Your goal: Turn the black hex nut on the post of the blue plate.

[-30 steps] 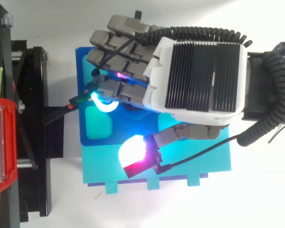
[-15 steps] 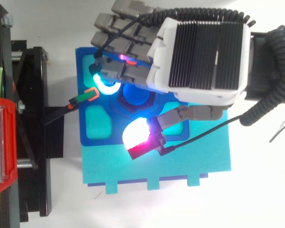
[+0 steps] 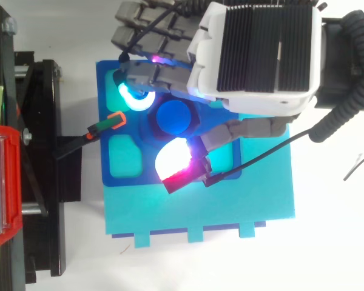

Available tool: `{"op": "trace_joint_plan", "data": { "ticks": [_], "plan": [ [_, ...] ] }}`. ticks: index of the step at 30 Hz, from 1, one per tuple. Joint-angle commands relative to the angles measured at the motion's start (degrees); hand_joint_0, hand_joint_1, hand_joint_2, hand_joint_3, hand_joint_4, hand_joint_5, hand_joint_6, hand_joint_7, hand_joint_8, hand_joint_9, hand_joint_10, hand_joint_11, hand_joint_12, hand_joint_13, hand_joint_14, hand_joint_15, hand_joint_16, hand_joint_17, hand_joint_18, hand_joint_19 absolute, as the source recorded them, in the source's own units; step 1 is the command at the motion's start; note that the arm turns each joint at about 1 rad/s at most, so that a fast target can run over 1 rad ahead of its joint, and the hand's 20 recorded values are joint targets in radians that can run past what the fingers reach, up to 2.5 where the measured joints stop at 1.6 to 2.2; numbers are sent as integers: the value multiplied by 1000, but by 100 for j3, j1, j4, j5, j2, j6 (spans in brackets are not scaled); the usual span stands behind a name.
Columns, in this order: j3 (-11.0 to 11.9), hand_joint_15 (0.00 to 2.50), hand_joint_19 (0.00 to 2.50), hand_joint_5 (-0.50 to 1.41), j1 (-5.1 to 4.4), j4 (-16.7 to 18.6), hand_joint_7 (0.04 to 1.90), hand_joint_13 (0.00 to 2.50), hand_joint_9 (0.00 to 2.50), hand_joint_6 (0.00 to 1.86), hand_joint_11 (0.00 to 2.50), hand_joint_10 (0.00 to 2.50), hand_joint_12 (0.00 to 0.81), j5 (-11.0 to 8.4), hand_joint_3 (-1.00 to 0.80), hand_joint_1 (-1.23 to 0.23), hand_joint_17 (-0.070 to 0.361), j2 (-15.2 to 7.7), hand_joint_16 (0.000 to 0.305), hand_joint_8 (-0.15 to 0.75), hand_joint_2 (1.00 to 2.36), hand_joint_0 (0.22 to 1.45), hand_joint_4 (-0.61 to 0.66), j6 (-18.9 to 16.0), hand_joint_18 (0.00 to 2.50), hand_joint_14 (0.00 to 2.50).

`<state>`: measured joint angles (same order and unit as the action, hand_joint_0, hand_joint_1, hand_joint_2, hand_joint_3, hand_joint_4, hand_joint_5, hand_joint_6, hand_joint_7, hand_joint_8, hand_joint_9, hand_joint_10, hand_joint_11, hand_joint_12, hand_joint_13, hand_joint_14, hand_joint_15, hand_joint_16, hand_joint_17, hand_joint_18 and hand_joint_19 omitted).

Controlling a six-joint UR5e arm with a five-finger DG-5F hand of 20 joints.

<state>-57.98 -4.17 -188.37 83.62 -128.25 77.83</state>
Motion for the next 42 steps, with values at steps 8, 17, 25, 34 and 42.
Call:
{"op": "trace_joint_plan", "data": {
  "ticks": [8, 17, 25, 34, 42],
  "plan": [
    [182, 0, 113, -155, -66, 99, 929, 157, 198, 503, 0, 0, 436, -21, -500, -265, 145, 2, 65, 298, 1000, 472, 323, -22, 20, 0],
    [182, 0, 117, -160, -233, 186, 911, 161, 201, 503, 0, 0, 437, -232, -500, -268, 145, -7, 65, 298, 1000, 472, 314, -57, 25, 0],
    [41, 0, 117, -160, -409, 134, 913, 165, 208, 503, 0, 0, 437, -531, -500, -266, 146, -7, 65, 297, 1000, 471, 323, -84, 30, 0],
    [-21, 0, 119, -159, -435, 72, 910, 167, 212, 503, 0, 0, 437, -592, -500, -265, 146, -7, 65, 299, 1000, 472, 323, -93, 32, 0],
    [-21, 0, 118, -159, -426, -86, 914, 168, 216, 503, 0, 0, 437, -584, -500, -266, 146, -7, 65, 299, 1000, 472, 325, -145, 33, 0]
  ]
}}
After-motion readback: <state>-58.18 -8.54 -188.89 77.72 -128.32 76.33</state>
